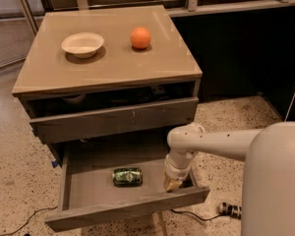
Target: Open middle drawer
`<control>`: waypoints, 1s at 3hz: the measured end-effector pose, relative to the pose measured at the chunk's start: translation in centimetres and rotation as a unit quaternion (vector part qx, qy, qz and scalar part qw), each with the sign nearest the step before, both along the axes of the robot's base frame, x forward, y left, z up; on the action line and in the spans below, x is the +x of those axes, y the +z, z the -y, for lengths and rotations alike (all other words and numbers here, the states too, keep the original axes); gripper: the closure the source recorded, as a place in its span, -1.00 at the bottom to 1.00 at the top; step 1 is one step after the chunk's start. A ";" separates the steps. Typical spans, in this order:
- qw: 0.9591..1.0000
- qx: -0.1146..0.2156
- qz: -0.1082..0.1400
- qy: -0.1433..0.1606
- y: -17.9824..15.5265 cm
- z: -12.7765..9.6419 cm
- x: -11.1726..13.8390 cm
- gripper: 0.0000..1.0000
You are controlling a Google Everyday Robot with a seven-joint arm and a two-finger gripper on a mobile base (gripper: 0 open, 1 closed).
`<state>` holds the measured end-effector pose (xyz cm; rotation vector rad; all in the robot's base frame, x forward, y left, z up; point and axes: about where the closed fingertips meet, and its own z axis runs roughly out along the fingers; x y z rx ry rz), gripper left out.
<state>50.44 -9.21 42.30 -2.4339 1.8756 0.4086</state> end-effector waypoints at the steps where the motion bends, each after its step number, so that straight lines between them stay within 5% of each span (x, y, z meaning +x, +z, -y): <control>1: 0.999 -0.013 -0.047 0.001 0.3 0.7 -1.6 1.00; 3: 0.998 -0.015 -0.053 0.001 0.3 0.8 -1.7 0.02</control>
Offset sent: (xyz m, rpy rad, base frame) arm -0.0156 -0.0071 0.0028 -0.0256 0.0896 0.0020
